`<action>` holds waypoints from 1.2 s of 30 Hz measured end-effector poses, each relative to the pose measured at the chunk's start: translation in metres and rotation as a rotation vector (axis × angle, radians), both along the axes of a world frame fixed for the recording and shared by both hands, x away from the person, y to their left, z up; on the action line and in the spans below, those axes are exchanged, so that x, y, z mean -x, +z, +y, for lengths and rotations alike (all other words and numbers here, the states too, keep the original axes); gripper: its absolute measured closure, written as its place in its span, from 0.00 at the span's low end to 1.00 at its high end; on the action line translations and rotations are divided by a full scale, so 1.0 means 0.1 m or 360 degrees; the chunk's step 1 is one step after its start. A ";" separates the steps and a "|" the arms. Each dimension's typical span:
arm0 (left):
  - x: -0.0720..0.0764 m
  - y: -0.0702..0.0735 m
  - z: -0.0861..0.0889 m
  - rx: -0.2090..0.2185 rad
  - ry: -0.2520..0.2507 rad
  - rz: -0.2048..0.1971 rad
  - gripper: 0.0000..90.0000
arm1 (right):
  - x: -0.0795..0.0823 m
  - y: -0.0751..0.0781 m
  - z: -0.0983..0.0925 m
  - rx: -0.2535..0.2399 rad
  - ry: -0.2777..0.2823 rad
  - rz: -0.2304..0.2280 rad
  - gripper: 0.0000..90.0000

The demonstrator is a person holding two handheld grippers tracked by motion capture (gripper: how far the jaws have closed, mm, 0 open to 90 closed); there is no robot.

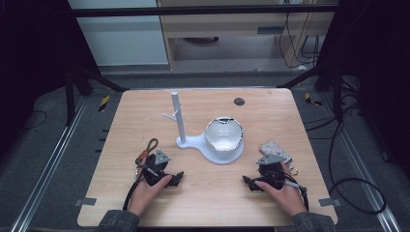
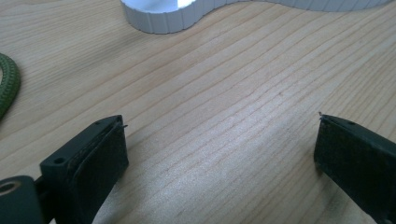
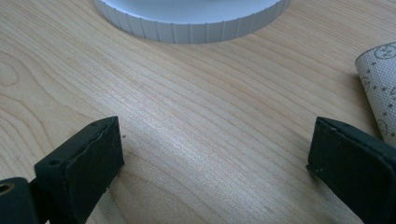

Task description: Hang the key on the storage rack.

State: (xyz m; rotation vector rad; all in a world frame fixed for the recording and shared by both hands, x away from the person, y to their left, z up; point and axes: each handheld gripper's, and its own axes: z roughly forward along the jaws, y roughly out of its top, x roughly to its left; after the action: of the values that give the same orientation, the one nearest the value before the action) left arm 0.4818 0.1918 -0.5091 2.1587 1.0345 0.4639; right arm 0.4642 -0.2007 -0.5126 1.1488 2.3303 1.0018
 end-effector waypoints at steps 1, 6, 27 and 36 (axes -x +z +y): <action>0.00 0.00 0.00 0.0000 0.0000 0.0000 0.02 | 0.00 0.00 0.00 0.0000 0.0000 0.0000 0.04; 0.00 0.01 0.01 0.0002 -0.0015 0.0014 0.01 | 0.00 0.00 0.00 0.0000 -0.0004 0.0000 0.04; -0.38 0.70 0.58 -0.0240 0.0193 0.0198 0.08 | 0.01 0.00 0.00 -0.0001 0.0003 0.0004 0.03; -0.59 0.77 0.64 -0.0358 0.0229 0.0324 0.28 | 0.01 0.00 -0.01 0.0002 0.0000 0.0005 0.03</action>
State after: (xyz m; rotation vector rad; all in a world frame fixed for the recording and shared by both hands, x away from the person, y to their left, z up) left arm 0.5405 0.2560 -0.4322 2.3775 1.3104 0.4517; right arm 0.4629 -0.2012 -0.5124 1.1508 2.3333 0.9992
